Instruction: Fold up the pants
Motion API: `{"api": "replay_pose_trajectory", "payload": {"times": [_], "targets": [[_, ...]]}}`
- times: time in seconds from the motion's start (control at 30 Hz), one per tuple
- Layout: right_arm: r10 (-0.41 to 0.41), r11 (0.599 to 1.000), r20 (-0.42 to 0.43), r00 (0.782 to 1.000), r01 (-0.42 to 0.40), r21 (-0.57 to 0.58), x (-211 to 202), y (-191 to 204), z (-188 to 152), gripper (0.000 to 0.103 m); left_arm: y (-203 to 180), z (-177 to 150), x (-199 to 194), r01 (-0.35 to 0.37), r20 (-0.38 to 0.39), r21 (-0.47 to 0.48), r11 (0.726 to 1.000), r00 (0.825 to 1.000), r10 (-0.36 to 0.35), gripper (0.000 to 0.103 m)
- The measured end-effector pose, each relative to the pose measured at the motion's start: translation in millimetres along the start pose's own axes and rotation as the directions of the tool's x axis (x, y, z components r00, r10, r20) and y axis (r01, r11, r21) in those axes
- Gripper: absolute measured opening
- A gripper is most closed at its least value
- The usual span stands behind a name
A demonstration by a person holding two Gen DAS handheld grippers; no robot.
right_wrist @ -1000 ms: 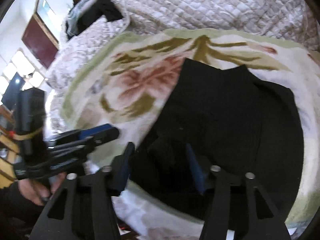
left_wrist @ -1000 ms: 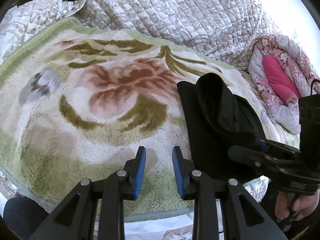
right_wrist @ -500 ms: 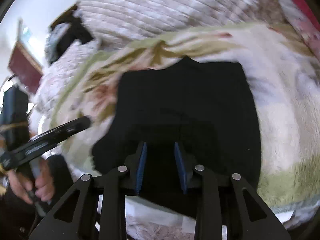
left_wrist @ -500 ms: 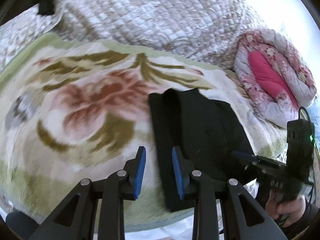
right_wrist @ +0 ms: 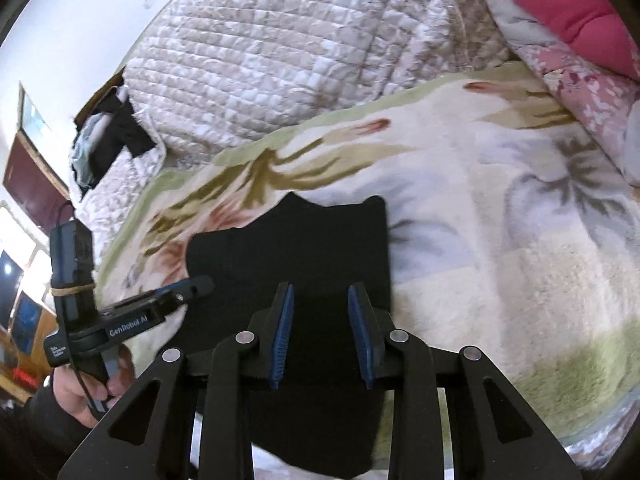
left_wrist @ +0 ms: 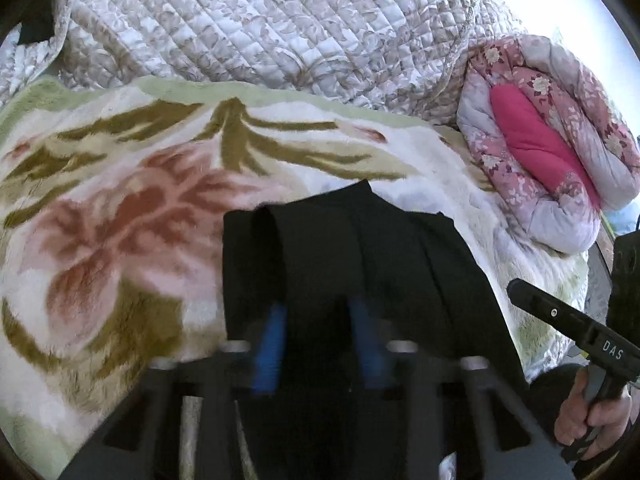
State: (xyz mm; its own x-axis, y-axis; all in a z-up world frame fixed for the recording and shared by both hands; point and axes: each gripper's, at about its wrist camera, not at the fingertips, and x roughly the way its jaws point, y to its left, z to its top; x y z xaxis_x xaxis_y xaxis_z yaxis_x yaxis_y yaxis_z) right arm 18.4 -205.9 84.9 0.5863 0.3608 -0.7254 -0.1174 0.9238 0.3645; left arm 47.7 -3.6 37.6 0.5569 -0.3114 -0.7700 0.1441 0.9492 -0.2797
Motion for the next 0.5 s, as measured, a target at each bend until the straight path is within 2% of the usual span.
{"api": "replay_pose_trajectory", "payload": {"times": [0.07,0.1,0.2,0.3,0.37,0.43,0.5], "targets": [[-0.018,1.0,0.001,1.0,0.018,-0.002,2.5,-3.3,3.5,0.03,-2.4,-0.3,-2.5,-0.031,0.025,0.023,0.999,0.999,0.031,0.015],[-0.025,1.0,0.004,1.0,0.025,-0.001,2.2,-6.1,6.2,0.03,-2.2,-0.7,-3.8,-0.034,0.032,0.031,0.999,0.999,0.033,0.005],[-0.031,0.999,0.021,0.999,0.031,-0.011,6.7,-8.6,16.6,0.03,1.6,-3.1,-8.1,-0.037,0.043,0.04,0.999,0.998,0.035,0.005],[-0.033,0.998,0.029,0.999,0.035,-0.059,19.8,-2.6,28.7,0.03,11.0,-4.8,-6.3,-0.018,0.04,0.006,1.0,0.999,0.018,0.005],[-0.051,0.994,-0.003,0.999,0.051,-0.098,39.6,-2.6,33.0,0.03,11.6,-4.4,-3.7,-0.012,0.038,0.003,1.0,0.999,0.012,0.005],[-0.129,0.987,-0.093,0.987,0.119,-0.105,71.2,-14.5,33.8,0.029,10.2,-3.5,-1.6,-0.014,0.037,0.009,1.0,0.999,0.013,0.006],[-0.127,0.989,-0.08,0.989,0.121,-0.08,71.6,-22.5,37.8,0.029,11.3,-2.5,0.6,-0.006,0.032,0.013,1.0,0.999,0.006,0.007]]}}
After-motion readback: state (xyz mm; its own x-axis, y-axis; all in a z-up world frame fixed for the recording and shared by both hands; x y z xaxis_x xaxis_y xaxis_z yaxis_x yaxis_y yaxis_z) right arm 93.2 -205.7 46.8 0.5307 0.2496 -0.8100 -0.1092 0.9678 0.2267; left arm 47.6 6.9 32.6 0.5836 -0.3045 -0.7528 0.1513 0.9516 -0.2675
